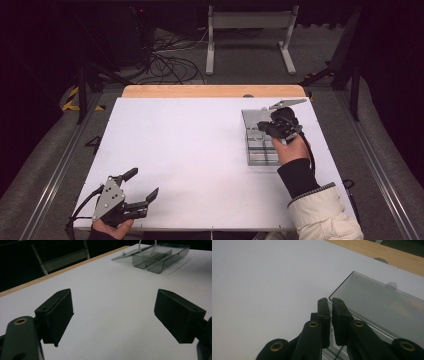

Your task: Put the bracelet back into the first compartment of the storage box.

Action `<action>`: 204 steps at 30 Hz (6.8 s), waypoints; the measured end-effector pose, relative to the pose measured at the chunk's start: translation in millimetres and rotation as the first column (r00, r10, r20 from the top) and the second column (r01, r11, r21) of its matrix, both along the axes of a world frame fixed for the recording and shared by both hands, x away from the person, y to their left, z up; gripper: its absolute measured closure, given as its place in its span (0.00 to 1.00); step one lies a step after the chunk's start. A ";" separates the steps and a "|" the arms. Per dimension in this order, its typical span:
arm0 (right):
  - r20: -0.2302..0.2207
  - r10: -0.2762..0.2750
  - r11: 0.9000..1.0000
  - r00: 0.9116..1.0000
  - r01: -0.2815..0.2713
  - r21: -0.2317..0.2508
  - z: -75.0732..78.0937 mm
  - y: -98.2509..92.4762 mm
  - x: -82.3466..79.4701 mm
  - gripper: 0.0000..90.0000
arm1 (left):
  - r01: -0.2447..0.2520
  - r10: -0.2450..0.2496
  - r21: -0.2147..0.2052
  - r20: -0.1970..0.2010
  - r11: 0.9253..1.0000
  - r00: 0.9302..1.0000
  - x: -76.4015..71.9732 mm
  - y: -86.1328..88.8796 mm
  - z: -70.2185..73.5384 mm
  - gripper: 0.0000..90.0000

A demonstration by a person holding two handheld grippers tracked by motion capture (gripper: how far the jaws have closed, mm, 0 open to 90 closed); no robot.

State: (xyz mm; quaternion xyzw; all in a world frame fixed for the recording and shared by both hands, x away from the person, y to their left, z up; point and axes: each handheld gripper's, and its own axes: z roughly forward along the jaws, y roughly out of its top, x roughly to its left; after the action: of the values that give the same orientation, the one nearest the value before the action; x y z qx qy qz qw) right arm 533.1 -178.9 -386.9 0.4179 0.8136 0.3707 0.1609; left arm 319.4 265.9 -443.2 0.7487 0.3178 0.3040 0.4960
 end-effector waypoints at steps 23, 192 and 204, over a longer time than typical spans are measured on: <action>-0.068 -0.012 1.000 0.998 0.014 0.028 -25.7 1.4 7.5 0.95 | 0.000 0.000 0.003 -0.003 1.000 1.000 0.2 -0.3 -0.3 0.18; 0.171 0.253 0.950 0.952 -0.278 0.141 -86.5 -61.0 -136.5 0.00 | 0.000 0.000 0.009 -0.003 1.000 1.000 -0.1 -1.5 -0.1 0.17; 0.190 0.256 0.949 0.948 -0.284 0.138 -84.4 -61.5 -137.9 0.00 | 0.002 -0.002 0.010 -0.016 1.000 1.000 1.8 -0.3 -0.7 0.16</action>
State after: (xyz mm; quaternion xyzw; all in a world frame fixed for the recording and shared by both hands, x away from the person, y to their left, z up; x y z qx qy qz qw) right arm 395.2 -240.3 -471.3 0.2808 0.8134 0.4893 0.1422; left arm 321.1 265.6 -443.9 0.7538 0.3197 0.2990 0.4900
